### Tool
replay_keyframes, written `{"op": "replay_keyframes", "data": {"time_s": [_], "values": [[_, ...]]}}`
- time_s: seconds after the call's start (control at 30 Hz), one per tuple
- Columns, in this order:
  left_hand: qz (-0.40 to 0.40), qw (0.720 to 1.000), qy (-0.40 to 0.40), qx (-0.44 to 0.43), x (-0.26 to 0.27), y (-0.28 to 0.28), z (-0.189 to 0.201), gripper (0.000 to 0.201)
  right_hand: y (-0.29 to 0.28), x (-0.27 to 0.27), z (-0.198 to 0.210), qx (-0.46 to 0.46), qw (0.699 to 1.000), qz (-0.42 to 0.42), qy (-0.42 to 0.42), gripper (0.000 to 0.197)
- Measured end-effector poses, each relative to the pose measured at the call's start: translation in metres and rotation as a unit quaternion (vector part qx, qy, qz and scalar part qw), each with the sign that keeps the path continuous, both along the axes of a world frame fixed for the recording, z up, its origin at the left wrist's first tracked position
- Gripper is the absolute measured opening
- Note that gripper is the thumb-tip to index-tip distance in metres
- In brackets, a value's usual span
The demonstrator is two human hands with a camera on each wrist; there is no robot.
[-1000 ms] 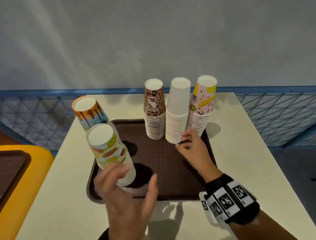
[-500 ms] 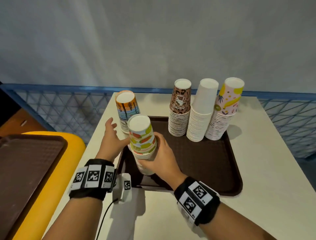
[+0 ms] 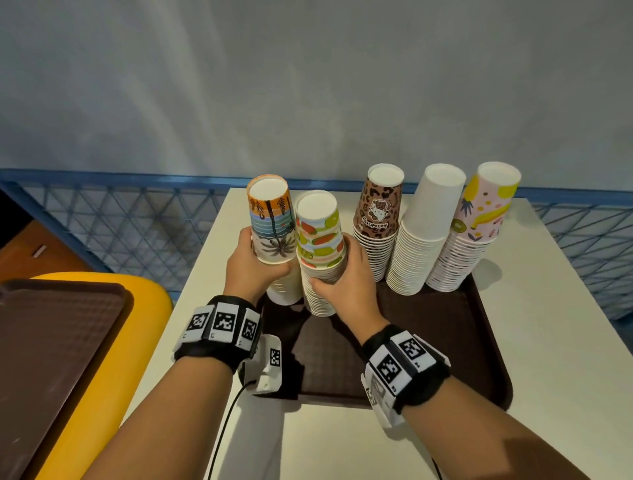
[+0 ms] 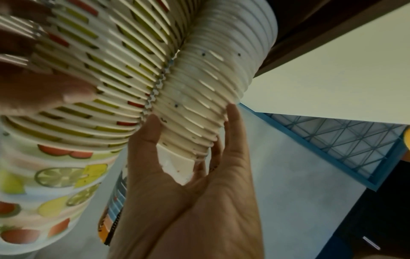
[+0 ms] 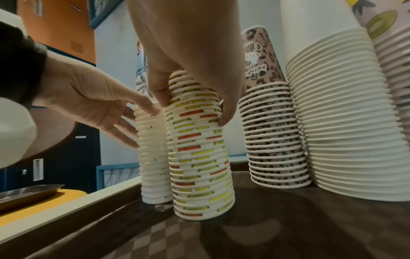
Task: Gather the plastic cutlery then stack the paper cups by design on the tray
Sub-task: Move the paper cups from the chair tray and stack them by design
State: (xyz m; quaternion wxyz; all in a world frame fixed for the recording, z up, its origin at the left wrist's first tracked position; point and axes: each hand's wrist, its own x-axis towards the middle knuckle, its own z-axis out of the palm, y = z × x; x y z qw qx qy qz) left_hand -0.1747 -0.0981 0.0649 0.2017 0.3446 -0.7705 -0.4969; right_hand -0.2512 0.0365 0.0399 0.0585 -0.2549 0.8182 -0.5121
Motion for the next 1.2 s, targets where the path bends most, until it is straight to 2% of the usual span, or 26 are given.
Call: {"op": "replay_keyframes", "data": {"time_s": [0.1,0.27,0.37,0.47,0.6,0.73,0.8,0.93,1.07,1.2], "values": [[-0.002,1.000,-0.001,-0.016,-0.015,-0.008,-0.001,0.072,-0.006,-0.011,0.000,-0.010,1.000,-0.011,0.016,0.079],[-0.021,0.998,0.001,-0.054,-0.037,-0.021,-0.008,0.086,-0.013,-0.020,-0.005,-0.023,0.996,-0.060,0.064,0.074],[-0.026,0.999,0.013,-0.038,-0.044,-0.026,-0.011,0.086,-0.011,-0.020,-0.013,-0.052,0.993,-0.091,0.055,0.048],[-0.016,0.999,0.027,-0.019,-0.049,-0.029,-0.014,0.079,-0.009,-0.021,-0.028,-0.044,0.997,-0.059,0.010,0.024],[0.005,0.998,0.048,-0.036,-0.056,-0.035,-0.017,0.072,-0.009,-0.027,-0.043,-0.038,0.997,-0.063,-0.003,0.015],[-0.013,0.998,0.043,-0.048,-0.059,-0.033,-0.020,0.071,-0.010,-0.033,-0.047,-0.034,0.997,-0.071,-0.027,0.012],[-0.013,0.997,0.046,-0.053,-0.060,-0.033,-0.022,0.072,-0.009,-0.034,-0.048,-0.035,0.996,-0.068,-0.043,0.014],[-0.010,0.997,0.047,-0.066,-0.060,-0.035,-0.026,0.074,-0.007,-0.034,-0.048,-0.013,0.996,-0.055,-0.074,0.031],[-0.010,0.996,0.051,-0.067,-0.060,-0.035,-0.026,0.074,-0.007,-0.031,-0.042,0.026,0.987,0.009,-0.160,0.051],[-0.012,0.995,0.074,-0.062,-0.062,-0.037,-0.021,0.074,-0.008,-0.029,-0.031,0.064,0.981,0.065,-0.169,0.066]]}}
